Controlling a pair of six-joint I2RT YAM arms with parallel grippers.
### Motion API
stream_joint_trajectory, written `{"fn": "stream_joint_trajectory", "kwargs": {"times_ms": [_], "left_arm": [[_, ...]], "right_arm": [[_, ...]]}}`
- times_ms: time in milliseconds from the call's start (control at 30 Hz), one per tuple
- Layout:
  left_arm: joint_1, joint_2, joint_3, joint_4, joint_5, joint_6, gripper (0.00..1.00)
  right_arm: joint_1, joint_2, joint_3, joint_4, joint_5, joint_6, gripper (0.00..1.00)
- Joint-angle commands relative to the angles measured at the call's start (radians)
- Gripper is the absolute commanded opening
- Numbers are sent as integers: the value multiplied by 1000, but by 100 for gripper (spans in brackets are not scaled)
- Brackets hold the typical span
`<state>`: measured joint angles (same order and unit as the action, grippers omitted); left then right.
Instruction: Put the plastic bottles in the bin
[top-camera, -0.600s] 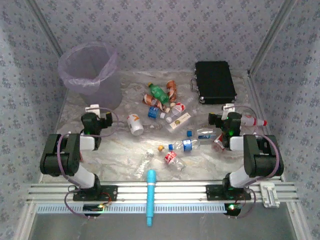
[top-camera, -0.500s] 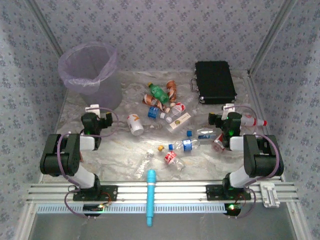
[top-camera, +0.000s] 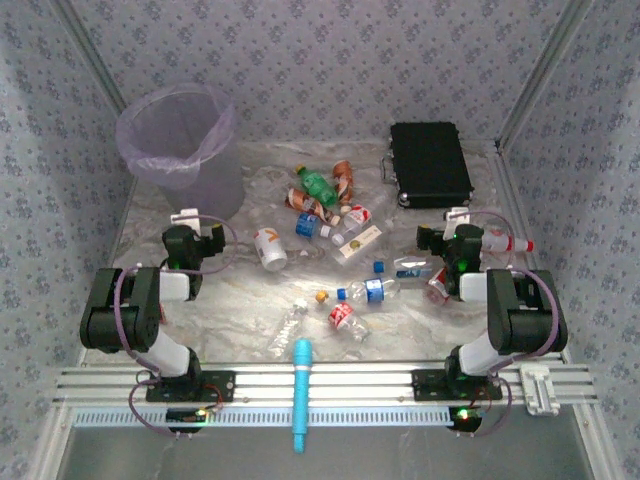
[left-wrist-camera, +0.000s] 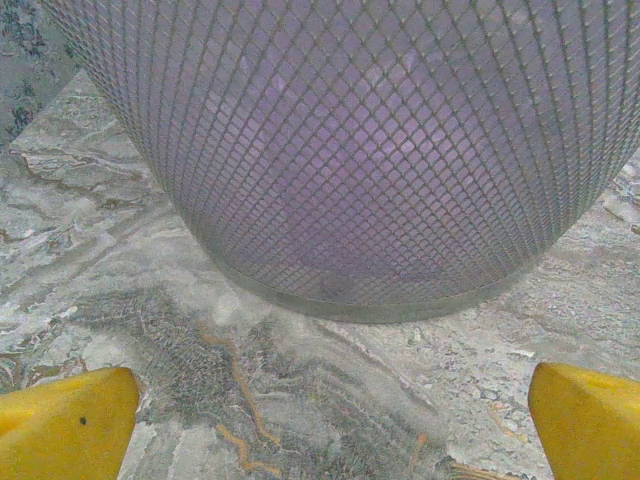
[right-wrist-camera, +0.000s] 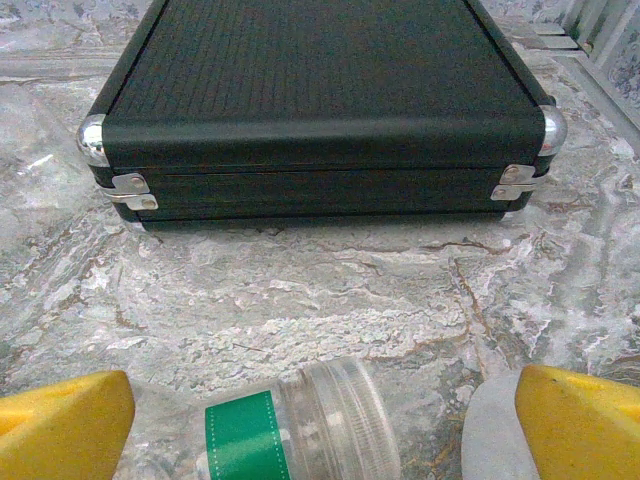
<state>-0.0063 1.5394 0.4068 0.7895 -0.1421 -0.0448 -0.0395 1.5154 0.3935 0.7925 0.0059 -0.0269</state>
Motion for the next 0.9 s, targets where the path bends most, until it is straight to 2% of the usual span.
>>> {"fn": "stream_joint_trajectory", "kwargs": {"times_ms": [0, 333, 433, 500, 567, 667, 700, 767, 867], "left_arm": [[7, -4, 3, 32, 13, 3, 100], [13, -5, 3, 32, 24, 1, 100], [13, -23, 10, 3, 14, -1, 100], [9, -90, 28, -78, 3, 2, 100], [-6, -183, 45, -192, -44, -2, 100], [-45, -308, 87, -366, -103, -23, 100], [-61, -349, 110, -434, -126, -45, 100], [-90, -420, 187, -627, -145, -111, 100], [-143, -468, 299, -851, -141, -161, 100]], "right_arm": [[-6, 2, 9, -13, -12, 1, 100], [-7, 4, 10, -15, -14, 2, 100], [-3, -25, 24, -48, 20, 12, 100], [-4, -101, 87, -221, 55, 28, 100], [-6, -188, 190, -480, 74, 86, 100], [5, -290, 280, -718, 84, 182, 100], [6, -319, 317, -803, 121, 241, 100], [-18, -338, 435, -1085, 225, 464, 100], [-100, -323, 535, -1318, 226, 668, 100]]}}
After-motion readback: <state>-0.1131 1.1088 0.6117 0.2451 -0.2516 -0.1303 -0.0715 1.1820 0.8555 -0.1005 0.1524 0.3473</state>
